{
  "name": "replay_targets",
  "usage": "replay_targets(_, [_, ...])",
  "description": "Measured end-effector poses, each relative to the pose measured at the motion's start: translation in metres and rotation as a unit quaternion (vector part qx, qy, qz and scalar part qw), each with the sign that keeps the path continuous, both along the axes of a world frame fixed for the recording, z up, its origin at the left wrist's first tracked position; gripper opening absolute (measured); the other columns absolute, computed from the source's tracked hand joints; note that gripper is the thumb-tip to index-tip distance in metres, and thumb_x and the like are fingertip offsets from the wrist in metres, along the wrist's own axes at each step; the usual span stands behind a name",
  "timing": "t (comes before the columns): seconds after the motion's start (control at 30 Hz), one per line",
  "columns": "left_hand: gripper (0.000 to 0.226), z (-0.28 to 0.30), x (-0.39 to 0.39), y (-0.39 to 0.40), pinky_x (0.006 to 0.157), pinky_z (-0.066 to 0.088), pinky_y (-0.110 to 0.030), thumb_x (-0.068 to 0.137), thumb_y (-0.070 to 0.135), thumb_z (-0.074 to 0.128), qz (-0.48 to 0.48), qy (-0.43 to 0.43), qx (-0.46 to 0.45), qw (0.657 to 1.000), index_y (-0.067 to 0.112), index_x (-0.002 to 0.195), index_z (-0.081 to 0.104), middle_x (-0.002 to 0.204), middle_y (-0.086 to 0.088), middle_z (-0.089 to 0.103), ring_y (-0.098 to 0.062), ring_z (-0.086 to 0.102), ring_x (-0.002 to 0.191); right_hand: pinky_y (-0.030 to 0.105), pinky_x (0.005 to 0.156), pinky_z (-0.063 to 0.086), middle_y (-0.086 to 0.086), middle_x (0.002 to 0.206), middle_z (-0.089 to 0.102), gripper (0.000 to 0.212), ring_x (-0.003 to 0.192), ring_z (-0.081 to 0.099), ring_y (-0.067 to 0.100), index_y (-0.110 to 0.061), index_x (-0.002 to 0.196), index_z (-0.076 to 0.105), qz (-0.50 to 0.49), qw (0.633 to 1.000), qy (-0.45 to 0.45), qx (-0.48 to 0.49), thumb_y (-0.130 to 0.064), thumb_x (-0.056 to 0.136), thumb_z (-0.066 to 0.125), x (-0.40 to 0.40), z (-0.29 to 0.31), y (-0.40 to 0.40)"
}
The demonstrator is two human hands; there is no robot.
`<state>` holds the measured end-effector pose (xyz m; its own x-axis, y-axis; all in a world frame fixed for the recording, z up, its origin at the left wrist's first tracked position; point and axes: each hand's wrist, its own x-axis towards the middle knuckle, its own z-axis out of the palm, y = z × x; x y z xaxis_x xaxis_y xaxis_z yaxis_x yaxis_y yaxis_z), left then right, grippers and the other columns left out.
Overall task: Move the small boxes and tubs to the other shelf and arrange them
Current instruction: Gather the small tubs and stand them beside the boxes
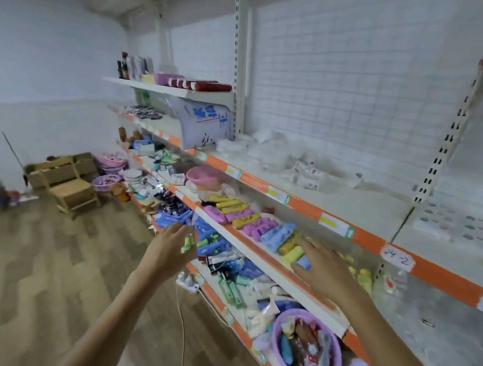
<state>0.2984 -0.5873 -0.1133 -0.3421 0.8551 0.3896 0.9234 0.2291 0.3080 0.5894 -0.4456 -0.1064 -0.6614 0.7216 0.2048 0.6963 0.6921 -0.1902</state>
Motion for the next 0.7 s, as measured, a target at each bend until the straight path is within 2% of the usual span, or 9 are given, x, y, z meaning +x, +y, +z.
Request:
replay_targets(0.17, [0.035,0.009,-0.073,0.061,0.082,0.045,-0.030,0.086,0.025,0.060,-0.025,0.011,0.003,1.000,0.014,0.120,0.058,0.118,-0.004,0.058,-0.020,0.054,0.109,0.028,0.099,0.035,-0.005,0.136,0.045,0.047,0.124,0.042,0.016,-0.024,0.134,0.040,-0.029,0.999,0.033,-0.003,-0.038,0.090,0.050,-0.071,0.011,0.062])
replay_targets(0.33, [0.039,0.020,-0.122,0.132,0.088,0.039,-0.027,0.089,0.027,0.056,-0.074,-0.007,-0.009,0.997,0.017,0.126,0.052,0.126,-0.002,0.052,-0.019,0.048,0.115,0.032,0.097,0.038,-0.002,0.133,0.046,0.045,0.122,0.044,0.019,-0.023,0.132,0.042,-0.078,0.996,0.051,0.004,-0.037,0.091,0.052,-0.102,0.026,0.108])
replay_targets(0.57, [0.039,0.040,-0.126,0.249,0.095,0.043,-0.037,0.087,0.025,0.059,-0.164,-0.007,0.007,0.986,0.015,0.124,0.055,0.128,-0.004,0.053,-0.023,0.050,0.116,0.033,0.094,0.038,-0.002,0.132,0.046,0.043,0.122,0.043,0.018,-0.024,0.131,0.042,-0.153,0.985,0.068,0.030,-0.037,0.090,0.052,-0.098,0.052,0.177])
replay_targets(0.7, [0.037,0.055,-0.111,0.321,0.090,0.040,-0.029,0.089,0.027,0.056,-0.212,-0.003,0.015,0.977,0.017,0.124,0.053,0.123,-0.001,0.052,-0.018,0.049,0.114,0.034,0.094,0.039,-0.001,0.131,0.047,0.041,0.122,0.043,0.020,-0.023,0.128,0.044,-0.173,0.981,0.075,0.040,-0.036,0.090,0.052,-0.093,0.063,0.229])
